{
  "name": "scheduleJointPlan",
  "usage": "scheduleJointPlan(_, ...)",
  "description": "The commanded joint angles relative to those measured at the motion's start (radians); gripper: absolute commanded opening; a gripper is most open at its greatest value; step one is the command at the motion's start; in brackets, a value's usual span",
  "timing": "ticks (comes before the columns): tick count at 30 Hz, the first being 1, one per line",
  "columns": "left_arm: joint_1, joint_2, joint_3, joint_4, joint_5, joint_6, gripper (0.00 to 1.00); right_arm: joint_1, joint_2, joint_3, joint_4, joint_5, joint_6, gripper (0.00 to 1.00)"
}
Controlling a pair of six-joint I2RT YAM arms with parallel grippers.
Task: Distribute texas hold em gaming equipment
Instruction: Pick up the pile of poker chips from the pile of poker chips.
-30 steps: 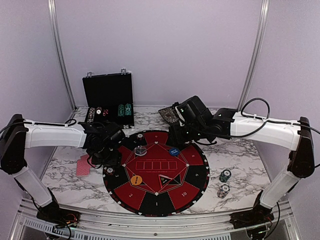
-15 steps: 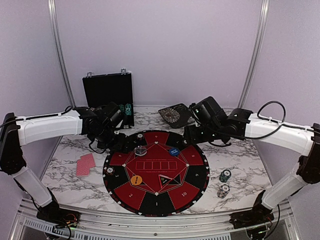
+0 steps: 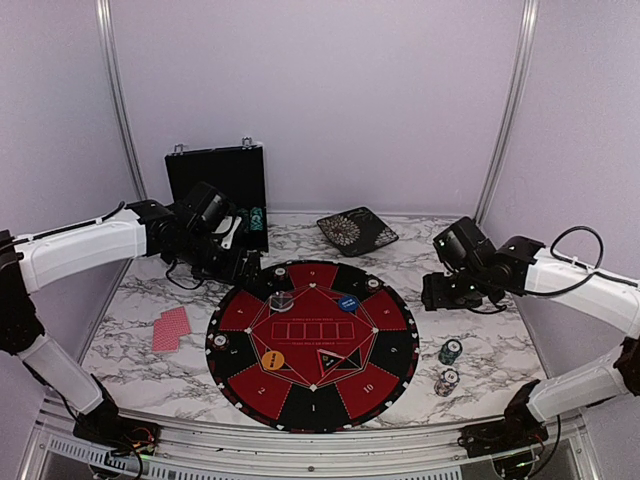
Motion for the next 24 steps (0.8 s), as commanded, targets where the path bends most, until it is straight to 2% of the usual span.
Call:
scheduleJointPlan(1,0.033,-0.06,-0.038,0.073,0.045,0.045,0.99,-0.047,-0.035,-0.036,-0.06,-0.026,0.026,0.68)
scheduleJointPlan(8,0.081,-0.07,-0.098,0.127,0.103,0.039,0.99,-0.105,-0.033,-0.086,-0.095,-0.061,0.02,0.68)
scheduleJointPlan(17,0.094,-0.061,-0.126,0.147,0.127,0.035,0.99,-0.106,-0.052,-0.1,-0.167,-0.098,0.037,0.68)
scheduleJointPlan(24,0.099,-0.056,-0.13,0.15,0.133,0.034,0.99,-0.107,-0.061,-0.142,-0.161,-0.14,0.057,0.7)
